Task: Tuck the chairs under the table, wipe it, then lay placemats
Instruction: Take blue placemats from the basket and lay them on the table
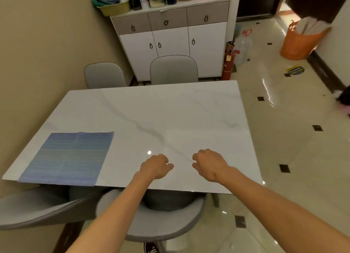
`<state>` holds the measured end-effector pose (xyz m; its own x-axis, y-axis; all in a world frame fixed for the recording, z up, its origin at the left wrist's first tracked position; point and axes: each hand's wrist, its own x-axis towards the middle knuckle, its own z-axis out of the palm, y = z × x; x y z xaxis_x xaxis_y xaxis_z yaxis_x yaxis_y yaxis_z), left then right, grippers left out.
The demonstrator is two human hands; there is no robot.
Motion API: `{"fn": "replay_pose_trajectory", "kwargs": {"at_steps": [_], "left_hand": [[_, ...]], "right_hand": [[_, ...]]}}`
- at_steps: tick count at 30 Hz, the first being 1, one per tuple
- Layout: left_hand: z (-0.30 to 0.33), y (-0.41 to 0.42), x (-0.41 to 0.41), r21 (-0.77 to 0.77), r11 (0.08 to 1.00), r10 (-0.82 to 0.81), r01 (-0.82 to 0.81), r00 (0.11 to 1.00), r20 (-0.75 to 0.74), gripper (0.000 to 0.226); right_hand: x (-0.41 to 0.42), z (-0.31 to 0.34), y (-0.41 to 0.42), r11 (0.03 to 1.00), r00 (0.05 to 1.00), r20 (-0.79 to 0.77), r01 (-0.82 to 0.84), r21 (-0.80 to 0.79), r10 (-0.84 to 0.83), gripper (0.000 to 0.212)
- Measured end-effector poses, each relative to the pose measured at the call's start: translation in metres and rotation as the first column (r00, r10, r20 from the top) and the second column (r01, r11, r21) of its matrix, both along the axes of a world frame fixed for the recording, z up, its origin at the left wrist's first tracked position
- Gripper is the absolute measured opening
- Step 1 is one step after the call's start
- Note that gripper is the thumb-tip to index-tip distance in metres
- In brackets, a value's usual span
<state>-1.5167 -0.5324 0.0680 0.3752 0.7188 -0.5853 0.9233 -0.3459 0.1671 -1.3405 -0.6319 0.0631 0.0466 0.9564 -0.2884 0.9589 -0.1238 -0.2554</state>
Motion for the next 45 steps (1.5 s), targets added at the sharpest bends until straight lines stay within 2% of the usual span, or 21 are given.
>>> {"fn": "replay_pose_trajectory", "kwargs": {"at_steps": [7,11,16,19,26,32,39,45], "left_hand": [[0.017,-0.048,0.097,0.079,0.996,0.026,-0.03,0.999,0.045,0.051],[0.006,-0.048,0.132,0.058,0.996,0.071,-0.074,0.996,0.061,0.03],[-0.006,-0.023,0.21,0.035,0.99,0.133,-0.137,0.987,0.092,0.034],[-0.021,0.006,0.273,0.035,0.986,0.154,-0.161,0.979,0.136,0.03],[-0.039,0.07,0.404,-0.019,0.982,0.19,-0.19,0.964,0.185,0.033],[-0.026,0.121,0.462,-0.008,0.968,0.25,-0.252,0.952,0.179,0.032],[-0.014,0.199,0.527,0.033,0.917,0.384,-0.398,0.902,0.198,0.04],[0.007,0.27,0.586,0.079,0.855,0.496,-0.513,0.853,0.162,0.032]], "right_hand": [[0.095,0.026,-0.054,0.998,0.998,-0.015,0.063,0.021,-0.062,0.026],[0.131,0.022,-0.057,0.999,0.997,-0.053,0.052,-0.004,-0.052,0.036],[0.201,0.02,-0.032,0.999,0.999,-0.032,0.019,-0.029,-0.02,0.032],[0.255,0.02,-0.001,0.999,1.0,-0.015,-0.001,-0.038,0.001,0.024],[0.385,0.005,0.09,0.996,0.998,0.018,-0.053,-0.07,0.054,0.025],[0.452,0.001,0.155,0.998,0.998,-0.034,-0.052,-0.019,0.051,0.023],[0.535,-0.002,0.271,0.98,0.977,-0.077,-0.197,0.013,0.198,0.027],[0.616,0.017,0.365,0.945,0.944,-0.032,-0.327,0.029,0.328,0.024]]}}
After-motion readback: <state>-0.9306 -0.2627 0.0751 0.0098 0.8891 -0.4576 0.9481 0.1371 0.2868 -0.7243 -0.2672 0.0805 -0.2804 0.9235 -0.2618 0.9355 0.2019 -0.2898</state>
